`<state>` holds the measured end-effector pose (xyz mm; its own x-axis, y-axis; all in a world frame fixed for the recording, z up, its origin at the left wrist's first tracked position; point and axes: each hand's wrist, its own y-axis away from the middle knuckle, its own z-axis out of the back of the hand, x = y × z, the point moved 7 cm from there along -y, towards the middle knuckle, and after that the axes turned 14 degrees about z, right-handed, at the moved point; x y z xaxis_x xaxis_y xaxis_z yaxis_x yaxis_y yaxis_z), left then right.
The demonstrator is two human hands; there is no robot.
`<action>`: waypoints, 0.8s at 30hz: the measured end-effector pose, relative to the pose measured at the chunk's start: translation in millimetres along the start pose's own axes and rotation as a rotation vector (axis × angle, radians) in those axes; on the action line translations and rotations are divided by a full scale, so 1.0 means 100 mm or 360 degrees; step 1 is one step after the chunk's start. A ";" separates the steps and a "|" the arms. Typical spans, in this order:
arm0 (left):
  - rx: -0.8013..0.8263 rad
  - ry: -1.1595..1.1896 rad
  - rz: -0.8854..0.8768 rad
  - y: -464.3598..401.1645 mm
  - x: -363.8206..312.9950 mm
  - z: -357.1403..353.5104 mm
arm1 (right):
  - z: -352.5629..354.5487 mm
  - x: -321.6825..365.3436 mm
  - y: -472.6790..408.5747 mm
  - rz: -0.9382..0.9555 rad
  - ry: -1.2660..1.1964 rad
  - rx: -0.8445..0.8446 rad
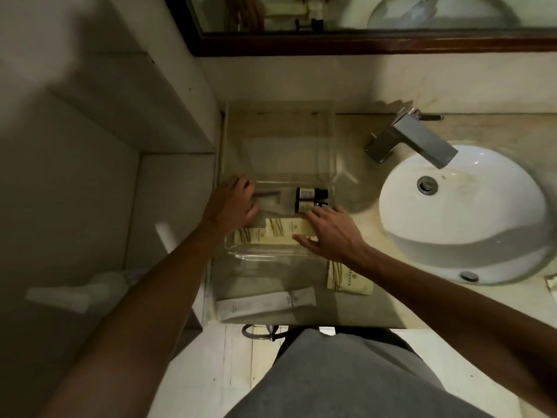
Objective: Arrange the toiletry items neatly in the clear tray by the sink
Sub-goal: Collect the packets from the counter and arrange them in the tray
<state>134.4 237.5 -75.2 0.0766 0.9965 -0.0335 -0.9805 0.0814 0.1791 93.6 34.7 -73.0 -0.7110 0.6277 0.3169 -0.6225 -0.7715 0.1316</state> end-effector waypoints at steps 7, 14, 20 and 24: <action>-0.0248 -0.0001 0.0128 0.15 0.26 0.16 | -0.18 0.21 -0.56 -0.0102 0.0074 -0.0092; -0.0097 0.0172 -0.0139 0.29 0.04 -0.07 | -0.26 0.11 -0.23 -0.0074 0.0152 -0.0057; 0.0053 0.0055 -0.0310 0.42 -0.29 -0.23 | -0.21 0.11 -0.18 -0.0048 0.0096 -0.0038; -0.0078 -0.0030 -0.0268 0.29 -0.55 -0.07 | 0.06 -0.05 0.00 -0.0109 0.0131 -0.0190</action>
<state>100.6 185.1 -75.4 0.2434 0.9691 -0.0402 -0.9611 0.2465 0.1244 98.9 30.7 -68.8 -0.6869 0.6886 0.2326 -0.7014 -0.7119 0.0360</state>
